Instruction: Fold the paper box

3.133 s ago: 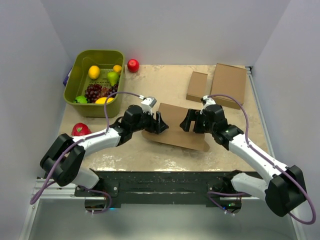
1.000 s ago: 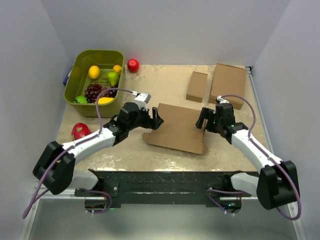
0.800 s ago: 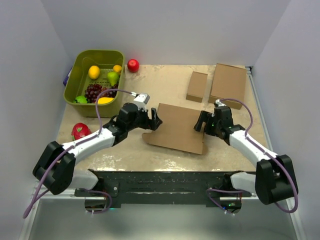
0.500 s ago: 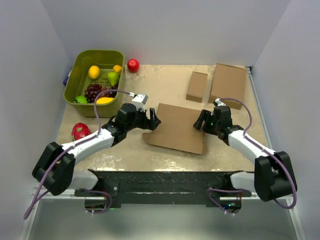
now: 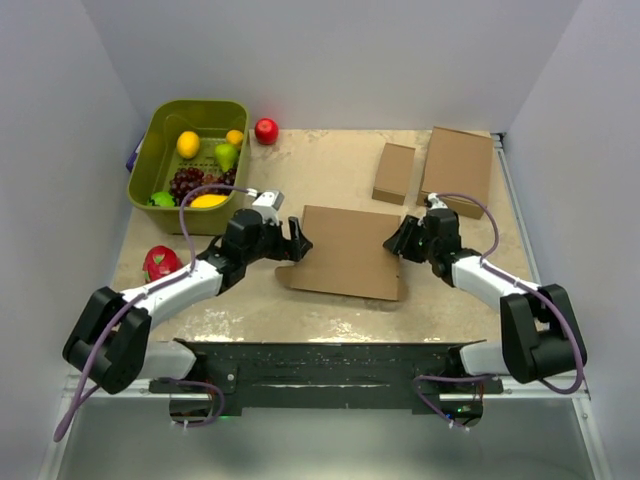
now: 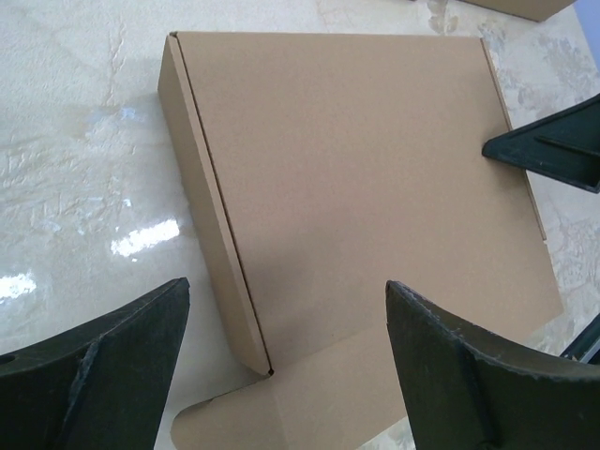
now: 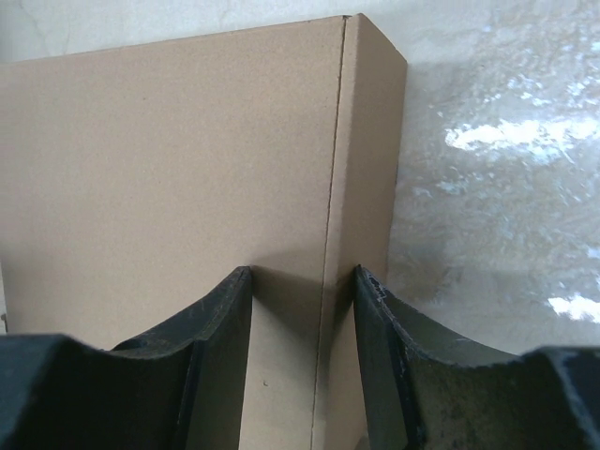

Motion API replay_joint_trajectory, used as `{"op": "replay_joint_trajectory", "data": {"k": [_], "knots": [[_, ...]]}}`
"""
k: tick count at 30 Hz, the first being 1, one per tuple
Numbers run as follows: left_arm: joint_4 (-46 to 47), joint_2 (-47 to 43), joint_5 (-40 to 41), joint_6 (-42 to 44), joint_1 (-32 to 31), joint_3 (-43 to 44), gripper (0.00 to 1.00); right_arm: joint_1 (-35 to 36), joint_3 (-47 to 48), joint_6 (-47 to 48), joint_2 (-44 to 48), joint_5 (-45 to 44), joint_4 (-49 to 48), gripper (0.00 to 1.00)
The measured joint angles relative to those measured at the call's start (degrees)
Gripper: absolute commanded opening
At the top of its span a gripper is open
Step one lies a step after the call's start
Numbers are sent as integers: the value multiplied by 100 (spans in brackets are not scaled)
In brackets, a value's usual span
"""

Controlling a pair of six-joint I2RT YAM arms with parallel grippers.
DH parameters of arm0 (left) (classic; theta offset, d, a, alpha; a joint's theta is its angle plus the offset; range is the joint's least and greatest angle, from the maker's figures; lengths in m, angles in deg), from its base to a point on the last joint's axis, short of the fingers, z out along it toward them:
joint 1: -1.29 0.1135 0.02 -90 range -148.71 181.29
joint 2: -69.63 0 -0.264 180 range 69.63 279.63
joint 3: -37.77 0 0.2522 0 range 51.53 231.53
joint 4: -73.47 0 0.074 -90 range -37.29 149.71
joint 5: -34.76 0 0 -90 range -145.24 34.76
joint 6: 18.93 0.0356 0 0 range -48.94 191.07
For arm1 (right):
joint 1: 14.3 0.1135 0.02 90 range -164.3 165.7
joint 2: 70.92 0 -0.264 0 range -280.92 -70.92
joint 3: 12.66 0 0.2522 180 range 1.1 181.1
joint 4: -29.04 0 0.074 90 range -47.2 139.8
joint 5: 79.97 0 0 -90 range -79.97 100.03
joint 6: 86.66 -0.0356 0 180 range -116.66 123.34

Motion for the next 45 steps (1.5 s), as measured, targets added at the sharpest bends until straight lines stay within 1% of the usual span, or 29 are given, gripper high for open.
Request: {"op": "replay_joint_trajectory", "data": {"k": [4,6,8,11,16,19,23,24,25,27,28,30,31,34,37,38,40,42,45], "knots": [[63,-212,-105,-94,173,-291,91,-37,0,-31,-109,166,-177,13],[70,-315,-127,-125,236,-407,91,-109,-7,-42,-125,286,-199,8],[94,-439,-168,-162,302,-535,92,-216,-50,-85,-138,457,-269,7],[131,-608,-260,-249,396,-682,95,-374,-98,-136,-188,737,-369,6],[319,-820,-444,-448,568,-896,94,-750,-179,-195,-249,1252,-466,5],[597,-743,-640,-590,599,-979,92,-920,-225,-227,-295,1545,-538,4],[964,-380,-861,-695,599,-1023,89,-997,-254,-232,-302,1681,-560,6],[1038,-286,-885,-715,599,-1021,89,-999,-256,-229,-302,1685,-560,8],[1130,-160,-916,-726,599,-1021,89,-1001,-256,-229,-302,1692,-557,19],[1259,87,-957,-734,601,-1016,87,-1005,-256,-227,-299,1694,-557,35],[1322,258,-994,-734,601,-999,86,-1005,-256,-227,-299,1696,-557,49],[1427,538,-1045,-734,599,-946,85,-1005,-256,-210,-282,1687,-542,63],[1473,664,-1069,-734,599,-911,84,-1008,-256,-195,-273,1646,-509,76],[1574,1054,-1137,-726,590,-704,82,-1056,-295,-131,-258,1493,-258,90],[1644,1268,-1161,-688,588,-540,78,-1067,-306,-109,-186,1399,-94,93],[1674,1318,-1176,-680,588,-505,75,-1064,-315,-101,-168,1381,-63,93],[1773,1416,-1215,-680,577,-457,71,-1064,-326,-98,-166,1388,-72,93],[1899,1534,-1298,-671,566,-422,65,-1071,-361,-101,-177,1436,-153,93],[1976,1585,-1311,-638,555,-415,59,-1102,-435,-122,-254,1606,-361,93]]}}
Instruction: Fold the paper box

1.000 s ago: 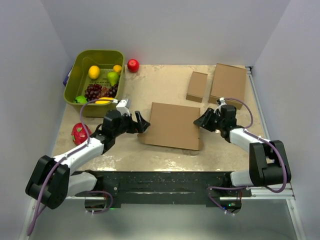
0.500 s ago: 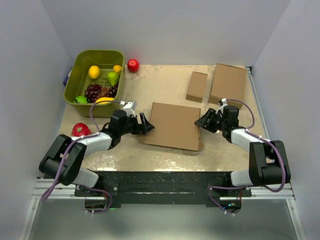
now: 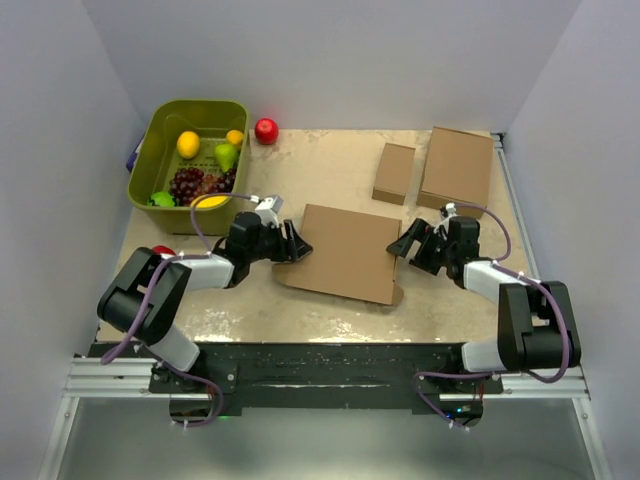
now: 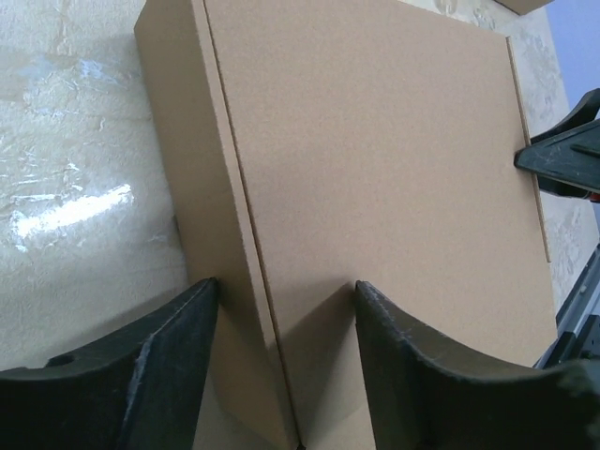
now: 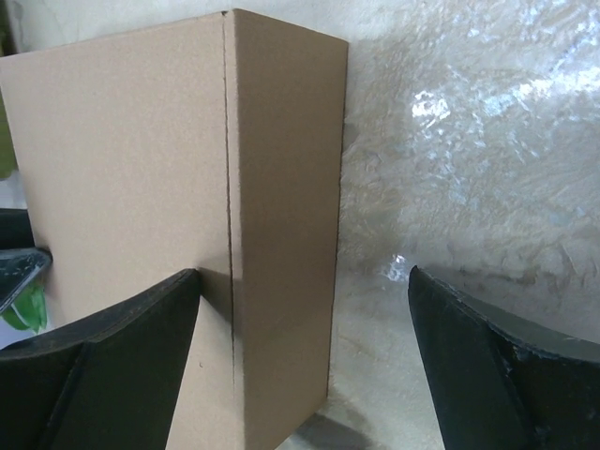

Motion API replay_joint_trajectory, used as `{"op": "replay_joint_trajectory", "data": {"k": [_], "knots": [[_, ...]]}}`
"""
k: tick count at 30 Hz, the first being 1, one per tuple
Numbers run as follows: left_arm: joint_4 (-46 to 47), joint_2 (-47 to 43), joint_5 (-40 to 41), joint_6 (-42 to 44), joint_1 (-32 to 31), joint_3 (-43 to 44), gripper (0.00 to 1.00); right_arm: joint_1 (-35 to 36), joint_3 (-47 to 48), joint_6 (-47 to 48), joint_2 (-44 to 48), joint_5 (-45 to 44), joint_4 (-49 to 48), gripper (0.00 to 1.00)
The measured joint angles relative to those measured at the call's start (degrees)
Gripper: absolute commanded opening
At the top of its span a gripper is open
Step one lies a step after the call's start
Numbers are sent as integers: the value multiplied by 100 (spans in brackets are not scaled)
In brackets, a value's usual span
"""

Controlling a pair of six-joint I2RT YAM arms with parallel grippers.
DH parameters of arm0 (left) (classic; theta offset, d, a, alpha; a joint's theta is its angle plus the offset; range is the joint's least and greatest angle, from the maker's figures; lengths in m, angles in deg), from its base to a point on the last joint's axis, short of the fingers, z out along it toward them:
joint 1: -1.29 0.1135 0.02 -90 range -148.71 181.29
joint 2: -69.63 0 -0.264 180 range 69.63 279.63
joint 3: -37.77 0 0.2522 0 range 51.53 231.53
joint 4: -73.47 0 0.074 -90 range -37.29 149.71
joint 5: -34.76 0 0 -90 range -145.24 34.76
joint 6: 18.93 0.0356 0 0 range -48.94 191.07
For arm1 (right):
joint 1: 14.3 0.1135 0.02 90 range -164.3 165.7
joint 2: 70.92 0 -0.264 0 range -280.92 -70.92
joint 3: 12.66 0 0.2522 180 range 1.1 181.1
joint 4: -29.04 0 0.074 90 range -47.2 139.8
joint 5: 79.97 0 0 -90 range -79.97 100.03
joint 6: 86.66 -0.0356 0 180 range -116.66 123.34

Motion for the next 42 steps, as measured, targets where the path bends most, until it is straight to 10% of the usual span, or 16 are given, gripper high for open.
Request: {"op": "replay_joint_trajectory", "data": {"k": [14,30,42], "knots": [[179,-706,450,-92,-516,-140,51,-68,-258,-17,-361,903,-951,89],[-446,-1657,785,-46,-603,-297,71,-26,-369,-105,-428,1158,-1276,18],[-1113,-2876,848,-20,-275,-581,88,9,-404,-168,-619,1591,-1622,1]]}}
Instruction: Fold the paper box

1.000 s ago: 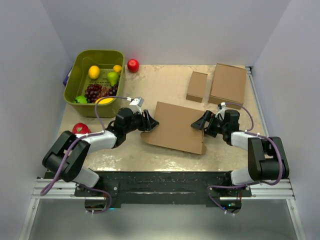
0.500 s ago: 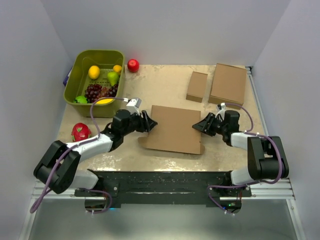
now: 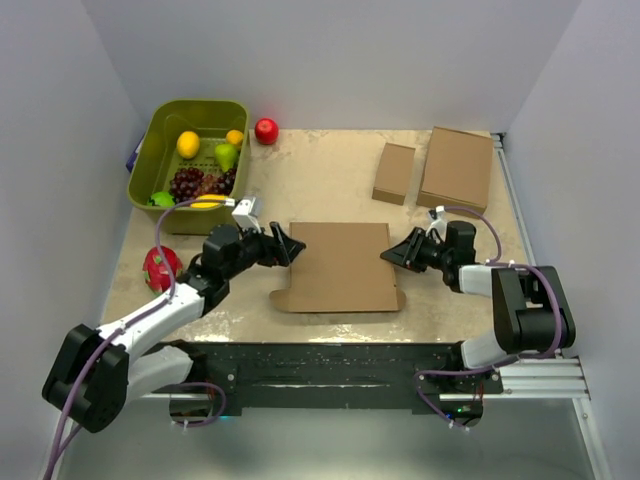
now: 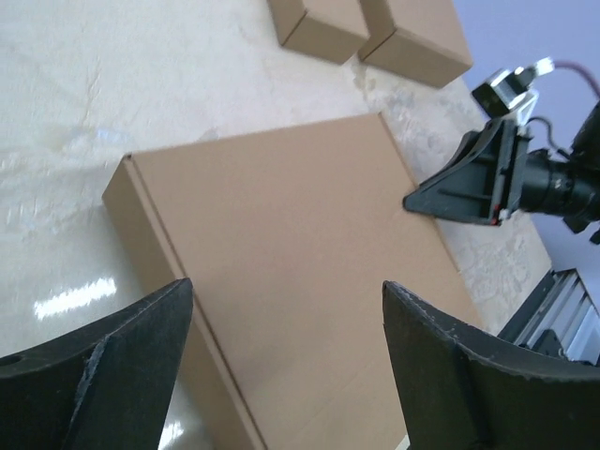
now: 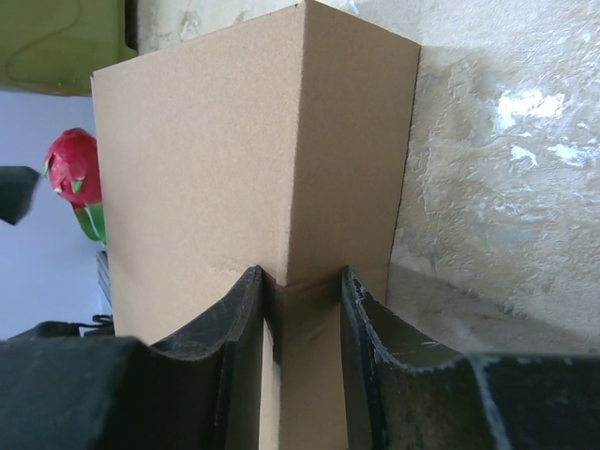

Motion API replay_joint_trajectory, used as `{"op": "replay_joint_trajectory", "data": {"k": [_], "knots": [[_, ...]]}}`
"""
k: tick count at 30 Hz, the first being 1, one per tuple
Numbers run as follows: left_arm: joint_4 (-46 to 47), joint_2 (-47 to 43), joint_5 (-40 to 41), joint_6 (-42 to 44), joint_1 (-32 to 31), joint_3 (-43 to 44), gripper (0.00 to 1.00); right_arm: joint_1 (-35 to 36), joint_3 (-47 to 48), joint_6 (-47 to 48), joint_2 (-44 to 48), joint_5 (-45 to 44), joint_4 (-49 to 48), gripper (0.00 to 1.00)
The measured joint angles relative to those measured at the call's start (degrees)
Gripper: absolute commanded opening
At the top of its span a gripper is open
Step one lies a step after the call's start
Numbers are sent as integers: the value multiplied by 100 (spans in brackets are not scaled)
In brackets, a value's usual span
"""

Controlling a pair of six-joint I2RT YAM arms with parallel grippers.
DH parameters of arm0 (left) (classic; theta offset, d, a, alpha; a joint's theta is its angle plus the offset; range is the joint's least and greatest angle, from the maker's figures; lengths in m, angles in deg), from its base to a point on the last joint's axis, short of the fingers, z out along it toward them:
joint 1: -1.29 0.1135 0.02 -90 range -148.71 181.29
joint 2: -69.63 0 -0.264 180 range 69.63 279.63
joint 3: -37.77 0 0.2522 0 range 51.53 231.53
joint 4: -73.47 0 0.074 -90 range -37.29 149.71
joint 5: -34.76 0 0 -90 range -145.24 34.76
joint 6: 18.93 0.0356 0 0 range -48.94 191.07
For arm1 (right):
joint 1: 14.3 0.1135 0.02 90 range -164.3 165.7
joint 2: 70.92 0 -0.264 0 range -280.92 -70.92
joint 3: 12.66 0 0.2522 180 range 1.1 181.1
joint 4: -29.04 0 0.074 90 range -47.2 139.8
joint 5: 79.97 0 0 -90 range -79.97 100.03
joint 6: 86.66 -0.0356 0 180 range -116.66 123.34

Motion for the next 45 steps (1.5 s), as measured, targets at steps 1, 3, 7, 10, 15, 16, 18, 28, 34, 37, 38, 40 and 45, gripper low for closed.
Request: {"op": "replay_joint_trajectory", "data": {"k": [1,3,7,10,15,16,18,28,34,37,38,40,45], "knots": [[-59,-22,-2,-2,13,-59,89,-11,0,-4,-15,37,-15,1],[-122,-66,-4,-24,57,-232,89,-44,-2,-22,-52,109,-37,0],[-68,-59,-138,-190,138,-560,89,-168,-2,-48,-177,339,-127,0],[186,79,-337,-439,140,-743,89,-225,0,-52,-238,450,-175,0],[688,518,-636,-883,140,-852,89,-251,0,-50,-243,538,-157,0],[787,603,-671,-979,140,-872,89,-251,0,-50,-243,540,-155,0],[973,763,-715,-1145,142,-935,89,-254,0,-50,-243,542,-155,0],[1687,1436,-855,-1687,170,-1204,89,-254,0,-48,-243,549,-155,0],[2446,1873,-1108,-1993,175,-1325,86,-256,0,-48,-243,553,-155,0],[2806,2092,-1193,-2149,173,-1394,81,-256,0,-46,-243,555,-153,0],[2914,2149,-1200,-2192,170,-1419,79,-256,0,-46,-243,557,-153,0],[3108,2258,-1200,-2284,162,-1458,71,-269,0,-42,-243,562,-149,0],[3233,2308,-1047,-2441,79,-1462,48,-332,0,-20,-227,575,-111,5]]}}
